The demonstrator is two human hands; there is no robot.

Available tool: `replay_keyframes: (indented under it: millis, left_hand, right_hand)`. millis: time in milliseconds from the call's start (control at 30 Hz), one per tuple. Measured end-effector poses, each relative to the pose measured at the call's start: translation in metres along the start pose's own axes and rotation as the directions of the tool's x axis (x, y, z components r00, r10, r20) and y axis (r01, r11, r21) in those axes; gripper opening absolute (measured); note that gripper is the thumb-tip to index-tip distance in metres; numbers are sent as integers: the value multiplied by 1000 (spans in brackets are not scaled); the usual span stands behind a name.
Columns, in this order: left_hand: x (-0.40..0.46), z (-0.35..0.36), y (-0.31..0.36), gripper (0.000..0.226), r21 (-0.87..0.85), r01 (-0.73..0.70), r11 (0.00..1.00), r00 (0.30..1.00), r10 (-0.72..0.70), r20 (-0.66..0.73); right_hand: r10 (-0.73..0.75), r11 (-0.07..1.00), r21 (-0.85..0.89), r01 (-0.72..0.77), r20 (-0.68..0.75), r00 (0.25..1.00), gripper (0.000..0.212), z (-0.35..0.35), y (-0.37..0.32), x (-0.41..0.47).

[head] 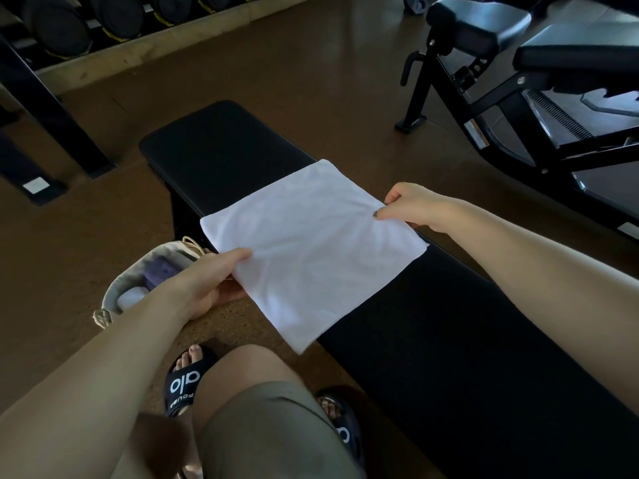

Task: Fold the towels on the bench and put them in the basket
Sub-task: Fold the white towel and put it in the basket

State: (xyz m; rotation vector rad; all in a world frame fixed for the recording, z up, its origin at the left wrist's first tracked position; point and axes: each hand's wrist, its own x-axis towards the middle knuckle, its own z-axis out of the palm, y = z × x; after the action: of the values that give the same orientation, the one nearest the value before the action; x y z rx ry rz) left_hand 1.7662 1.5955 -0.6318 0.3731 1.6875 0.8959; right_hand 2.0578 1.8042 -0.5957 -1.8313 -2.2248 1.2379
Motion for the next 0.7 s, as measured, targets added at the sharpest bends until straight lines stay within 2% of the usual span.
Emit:
replay_keyframes:
  millis: [100,333,400,533,700]
  left_hand:
    - [-9,7,-7,27,68,-4,998,997,-1,74]
    - [-25,19,-26,20,57,-53,997,998,54,-22]
    - [-34,21,-27,21,37,-27,999,999,26,20]
    - [-55,23,-26,23,104,24,994,981,-43,187]
    - [-60,32,-43,27,134,40,990,988,-59,141]
  right_hand:
    - [23,999,-31,-22,21,1000,32,-3,11,-14]
    - [114,987,123,-103,-85,990,12,7,33,-42]
    - [126,984,141,-113,-88,988,15,10,34,-49]
    - [142,983,121,-136,-42,989,24,13,33,-62]
    - [177,956,255,-144,-114,978,21,16,35,-73]
